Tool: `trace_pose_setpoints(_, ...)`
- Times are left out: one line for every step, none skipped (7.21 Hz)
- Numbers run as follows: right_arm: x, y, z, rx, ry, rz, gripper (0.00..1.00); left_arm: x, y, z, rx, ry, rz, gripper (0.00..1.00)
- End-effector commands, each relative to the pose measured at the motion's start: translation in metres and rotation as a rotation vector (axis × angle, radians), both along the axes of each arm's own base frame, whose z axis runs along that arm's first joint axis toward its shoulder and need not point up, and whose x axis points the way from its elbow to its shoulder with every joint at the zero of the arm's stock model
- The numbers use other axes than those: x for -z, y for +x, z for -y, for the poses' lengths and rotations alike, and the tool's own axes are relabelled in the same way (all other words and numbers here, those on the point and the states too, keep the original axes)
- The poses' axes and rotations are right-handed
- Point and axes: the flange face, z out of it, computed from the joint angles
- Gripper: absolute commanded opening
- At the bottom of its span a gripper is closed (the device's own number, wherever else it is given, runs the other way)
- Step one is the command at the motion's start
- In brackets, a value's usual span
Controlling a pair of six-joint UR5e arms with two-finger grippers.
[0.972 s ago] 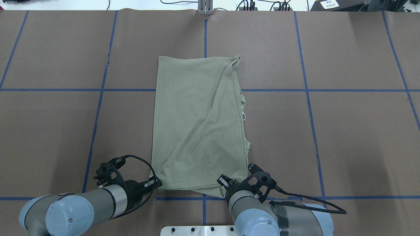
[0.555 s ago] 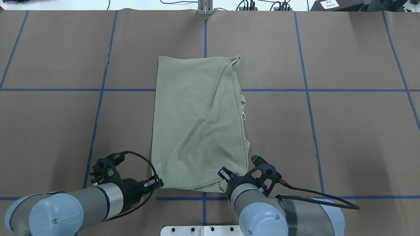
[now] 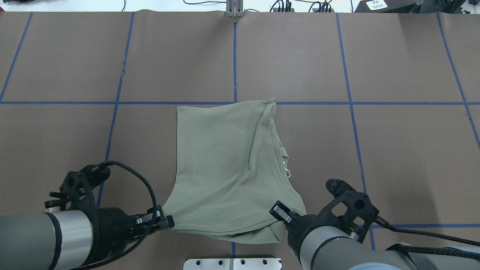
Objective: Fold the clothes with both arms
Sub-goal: 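Lift the near shirt edge with both grippers and fold it away from the robot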
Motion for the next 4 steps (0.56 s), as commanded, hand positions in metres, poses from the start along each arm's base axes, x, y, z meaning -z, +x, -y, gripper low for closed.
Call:
trace_pose_setpoints(0.001,-0.011,0.009,0.007,0.028,-0.059,0.0,0.005,0.014,0.011,-0.003,0.032,0.033,0.0)
trace_pose_setpoints(0.001,-0.025,0.036,-0.011,0.072,-0.071,0.0,0.0,0.03,0.032,0.024,0.074,0.071,0.0)
trace_pose_setpoints(-0.009,-0.048,0.068,-0.04,0.105,-0.089,0.0,-0.009,0.037,0.044,0.03,0.113,0.107,0.0)
trace_pose_setpoints(-0.021,-0.067,0.098,-0.031,0.097,-0.083,0.0,-0.016,0.041,0.057,0.048,0.131,0.132,0.0)
